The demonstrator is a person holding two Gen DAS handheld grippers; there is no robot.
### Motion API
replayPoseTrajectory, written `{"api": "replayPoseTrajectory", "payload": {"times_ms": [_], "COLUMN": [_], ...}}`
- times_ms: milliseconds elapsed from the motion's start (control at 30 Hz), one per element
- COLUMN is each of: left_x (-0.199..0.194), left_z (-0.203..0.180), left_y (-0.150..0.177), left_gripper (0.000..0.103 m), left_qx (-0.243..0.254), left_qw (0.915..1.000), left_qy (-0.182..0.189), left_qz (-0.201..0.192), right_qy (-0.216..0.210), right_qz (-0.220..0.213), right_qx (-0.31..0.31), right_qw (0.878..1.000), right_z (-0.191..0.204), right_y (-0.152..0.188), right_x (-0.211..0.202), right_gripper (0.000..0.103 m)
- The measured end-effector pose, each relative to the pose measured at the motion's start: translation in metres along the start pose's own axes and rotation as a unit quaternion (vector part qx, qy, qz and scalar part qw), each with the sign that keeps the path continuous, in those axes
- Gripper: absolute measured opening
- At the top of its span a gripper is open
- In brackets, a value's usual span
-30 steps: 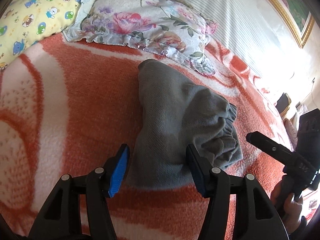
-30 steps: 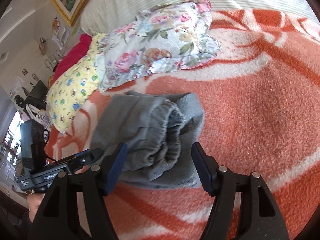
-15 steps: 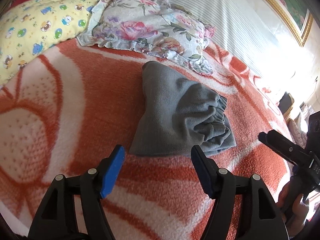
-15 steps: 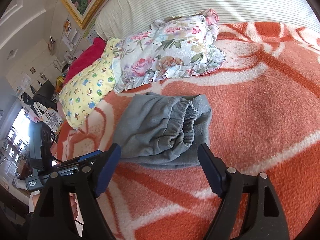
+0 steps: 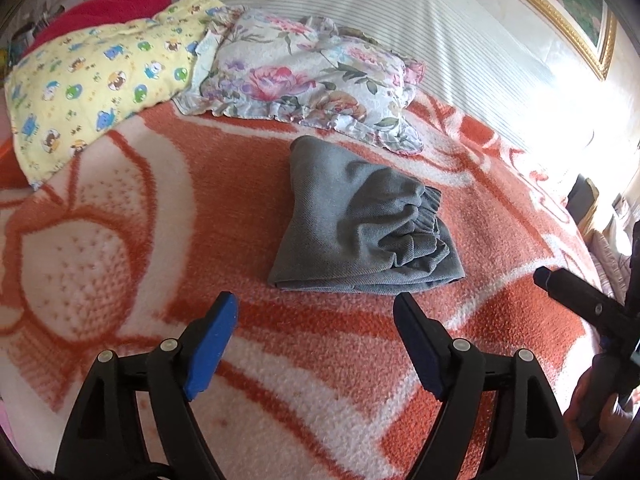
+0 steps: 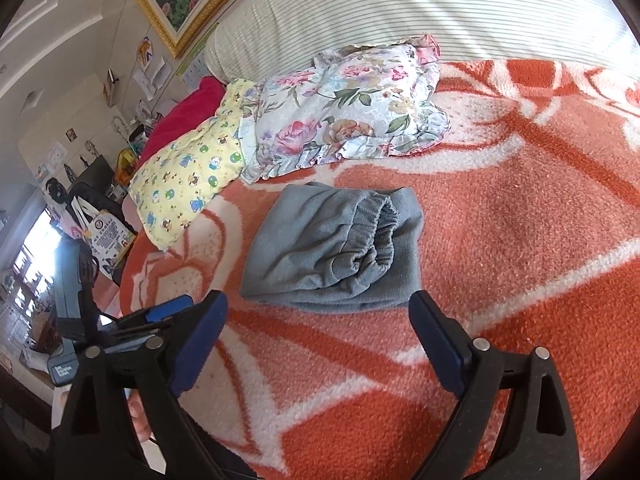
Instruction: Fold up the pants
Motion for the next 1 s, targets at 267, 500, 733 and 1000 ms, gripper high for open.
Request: {"api": "replayPoseTrajectory", "payload": {"times_ms": [267,500,733,1000], "left_x": [-0.021,-0.038,-0.056,-0.068], "left_z": [-0.001,-0.001,0.001,0.002], "left_y": [0.008,0.013,0.018,0.028], "left_gripper": [0.083,0.083,0.086,0.092], "left_qx": [0.018,0.032,0.04,0.055], "left_qw": [0.9996,0.9989,0.9973,0.9955], "left_qy": [-0.013,-0.018,-0.034,-0.049], "left_qz": [-0.015,-0.03,-0.051,-0.059], "right_qy": [0.001,0.002,-0.005,-0.007], "right_qz": [0.008,0.01,0.016,0.026], "right_qx": [-0.045,-0.069,-0.086,-0.11], "right_qw": [0.999,0.998,0.996,0.994], "right_z": [0.024,0.038,0.053,0.068], "right_y": [0.012,0.017,0.027,0.039], "right_x": [-0.011,-0.019,-0.023,-0.026], "right_gripper": [0.1,0.102,0.102,0.102]}}
Point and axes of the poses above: each gripper's, at about its wrist camera, not at the fingertips, and x roughly the way its jaws point, z to its left, y to its underside, the point moved 8 cm from there along x, roughly the way its jaws point, and after that the axes turned 15 degrees about -x, right-handed, at the moved point
